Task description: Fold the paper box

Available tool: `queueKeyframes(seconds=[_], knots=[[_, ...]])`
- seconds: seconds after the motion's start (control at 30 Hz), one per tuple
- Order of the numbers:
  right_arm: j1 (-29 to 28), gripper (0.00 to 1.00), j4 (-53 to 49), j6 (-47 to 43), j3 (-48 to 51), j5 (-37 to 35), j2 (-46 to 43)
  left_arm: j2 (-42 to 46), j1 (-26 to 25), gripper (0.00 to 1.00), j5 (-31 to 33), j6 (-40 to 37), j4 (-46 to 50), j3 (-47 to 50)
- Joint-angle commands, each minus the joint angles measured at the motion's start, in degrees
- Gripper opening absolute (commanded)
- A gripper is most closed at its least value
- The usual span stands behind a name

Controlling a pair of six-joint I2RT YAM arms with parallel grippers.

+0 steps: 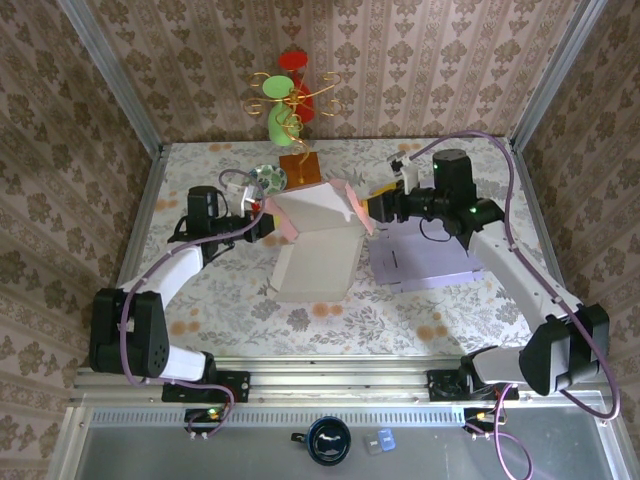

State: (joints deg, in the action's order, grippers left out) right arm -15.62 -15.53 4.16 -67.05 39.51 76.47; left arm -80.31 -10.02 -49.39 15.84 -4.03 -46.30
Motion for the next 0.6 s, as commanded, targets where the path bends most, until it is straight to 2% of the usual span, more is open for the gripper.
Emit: queueKeyframes(seconds=[0.0, 0.57], knots=[[-0.68, 0.53, -1.23, -2.05, -2.74, 2.29, 0.23, -0.59, 0.18, 0.0, -2.36, -0.15, 2.21, -2.07], [-3.16, 0.53, -1.83, -2.14, -1.09, 0.39, -3.53, -1.27, 0.02, 0.0, -2.29, -0.55, 3.78, -2.66]])
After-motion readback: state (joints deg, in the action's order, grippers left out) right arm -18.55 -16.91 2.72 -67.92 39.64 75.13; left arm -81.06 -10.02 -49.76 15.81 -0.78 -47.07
